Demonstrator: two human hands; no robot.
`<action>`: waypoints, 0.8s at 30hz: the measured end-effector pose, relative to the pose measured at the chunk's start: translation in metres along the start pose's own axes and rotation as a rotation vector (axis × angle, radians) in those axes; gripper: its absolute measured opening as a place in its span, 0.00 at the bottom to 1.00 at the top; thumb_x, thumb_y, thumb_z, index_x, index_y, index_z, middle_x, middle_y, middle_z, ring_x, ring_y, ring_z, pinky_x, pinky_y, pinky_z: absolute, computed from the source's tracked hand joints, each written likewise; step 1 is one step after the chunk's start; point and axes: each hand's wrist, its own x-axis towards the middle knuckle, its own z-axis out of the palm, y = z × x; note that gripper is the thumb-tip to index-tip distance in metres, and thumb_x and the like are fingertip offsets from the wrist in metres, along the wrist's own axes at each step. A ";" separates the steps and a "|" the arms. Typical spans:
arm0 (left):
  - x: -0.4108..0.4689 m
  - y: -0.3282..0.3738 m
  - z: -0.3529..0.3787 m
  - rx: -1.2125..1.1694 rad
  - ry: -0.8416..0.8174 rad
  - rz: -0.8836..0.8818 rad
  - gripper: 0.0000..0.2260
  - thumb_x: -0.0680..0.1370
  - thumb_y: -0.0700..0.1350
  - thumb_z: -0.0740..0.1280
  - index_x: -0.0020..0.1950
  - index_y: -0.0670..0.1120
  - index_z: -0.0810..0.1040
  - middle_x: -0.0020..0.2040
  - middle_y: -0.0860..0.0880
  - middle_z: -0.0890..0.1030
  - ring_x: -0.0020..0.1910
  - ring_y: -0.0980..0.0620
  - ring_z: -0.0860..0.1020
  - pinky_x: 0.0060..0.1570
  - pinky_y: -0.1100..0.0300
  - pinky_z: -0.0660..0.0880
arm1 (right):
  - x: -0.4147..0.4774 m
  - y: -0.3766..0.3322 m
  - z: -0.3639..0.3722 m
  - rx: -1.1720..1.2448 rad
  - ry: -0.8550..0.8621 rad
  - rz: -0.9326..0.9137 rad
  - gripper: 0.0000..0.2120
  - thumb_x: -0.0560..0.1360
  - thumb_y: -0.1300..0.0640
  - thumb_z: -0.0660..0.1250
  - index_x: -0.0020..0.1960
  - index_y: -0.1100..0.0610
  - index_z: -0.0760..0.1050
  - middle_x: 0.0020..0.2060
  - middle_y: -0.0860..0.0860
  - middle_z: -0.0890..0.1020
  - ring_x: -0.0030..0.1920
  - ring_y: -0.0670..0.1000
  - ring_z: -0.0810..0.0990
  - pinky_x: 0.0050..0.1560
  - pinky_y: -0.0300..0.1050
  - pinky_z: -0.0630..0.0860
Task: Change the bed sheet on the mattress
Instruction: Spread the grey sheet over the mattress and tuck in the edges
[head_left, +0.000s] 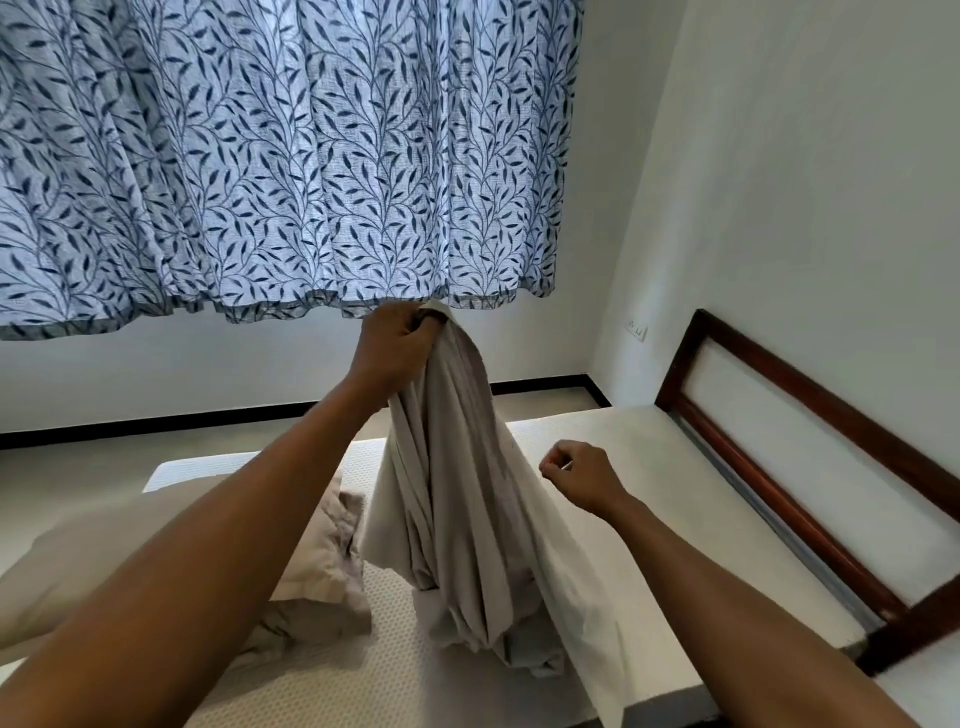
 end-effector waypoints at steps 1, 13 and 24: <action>0.001 -0.001 -0.002 0.024 0.001 0.008 0.21 0.78 0.51 0.66 0.31 0.38 0.69 0.27 0.49 0.66 0.28 0.57 0.63 0.30 0.59 0.59 | -0.002 -0.007 0.001 0.080 -0.034 -0.010 0.07 0.72 0.48 0.75 0.46 0.49 0.80 0.42 0.45 0.84 0.41 0.44 0.82 0.50 0.53 0.82; -0.002 -0.020 -0.014 0.254 -0.338 0.002 0.18 0.70 0.59 0.74 0.47 0.46 0.81 0.43 0.50 0.80 0.40 0.54 0.77 0.41 0.55 0.72 | 0.020 -0.051 0.001 -0.072 0.298 -0.058 0.03 0.66 0.59 0.64 0.35 0.56 0.76 0.35 0.55 0.82 0.40 0.59 0.81 0.36 0.47 0.72; -0.011 -0.005 -0.021 -0.081 -0.805 -0.039 0.11 0.81 0.39 0.67 0.61 0.49 0.82 0.38 0.48 0.76 0.39 0.53 0.74 0.38 0.63 0.68 | 0.018 -0.047 -0.036 0.132 0.025 0.087 0.31 0.71 0.53 0.76 0.72 0.54 0.74 0.69 0.55 0.78 0.68 0.55 0.77 0.63 0.47 0.73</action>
